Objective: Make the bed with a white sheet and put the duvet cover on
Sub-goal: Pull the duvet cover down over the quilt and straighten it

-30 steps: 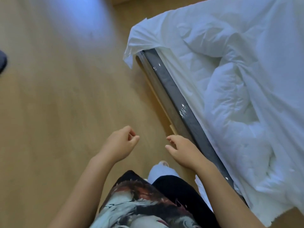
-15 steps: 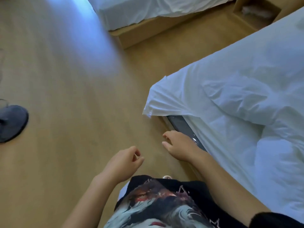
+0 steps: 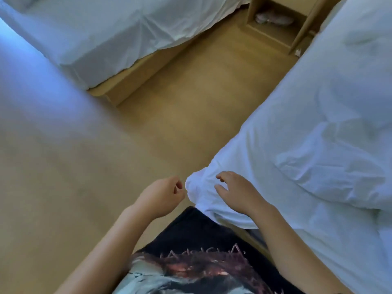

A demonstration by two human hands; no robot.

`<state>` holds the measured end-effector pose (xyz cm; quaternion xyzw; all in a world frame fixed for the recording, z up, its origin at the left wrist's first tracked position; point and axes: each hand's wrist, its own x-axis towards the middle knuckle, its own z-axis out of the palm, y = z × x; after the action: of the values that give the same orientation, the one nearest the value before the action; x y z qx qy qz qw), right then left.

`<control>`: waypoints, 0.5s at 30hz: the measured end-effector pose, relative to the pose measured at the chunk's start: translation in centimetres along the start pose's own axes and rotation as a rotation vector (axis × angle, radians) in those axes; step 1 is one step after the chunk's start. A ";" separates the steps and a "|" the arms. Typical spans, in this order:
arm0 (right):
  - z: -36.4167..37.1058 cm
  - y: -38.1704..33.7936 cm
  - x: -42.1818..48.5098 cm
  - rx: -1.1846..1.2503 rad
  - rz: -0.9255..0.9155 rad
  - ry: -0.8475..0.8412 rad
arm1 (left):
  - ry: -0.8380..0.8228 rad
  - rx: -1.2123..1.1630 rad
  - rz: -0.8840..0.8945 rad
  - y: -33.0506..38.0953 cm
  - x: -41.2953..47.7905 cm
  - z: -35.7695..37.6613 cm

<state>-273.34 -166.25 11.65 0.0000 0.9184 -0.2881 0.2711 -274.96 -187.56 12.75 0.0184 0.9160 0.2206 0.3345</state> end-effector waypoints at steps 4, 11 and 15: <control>-3.4 -1.1 5.6 0.101 0.107 0.108 | -0.093 0.003 0.159 3.3 8.9 -6.1; -11.2 0.0 19.4 0.217 0.268 0.179 | -0.263 0.158 0.255 7.4 24.0 -15.2; -19.0 -0.2 28.1 0.227 0.257 0.222 | -0.259 0.252 0.320 12.4 33.4 -22.9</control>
<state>-306.84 -160.76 10.84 0.1796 0.8966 -0.3512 0.2011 -316.49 -179.32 13.29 0.2331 0.8712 0.1505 0.4051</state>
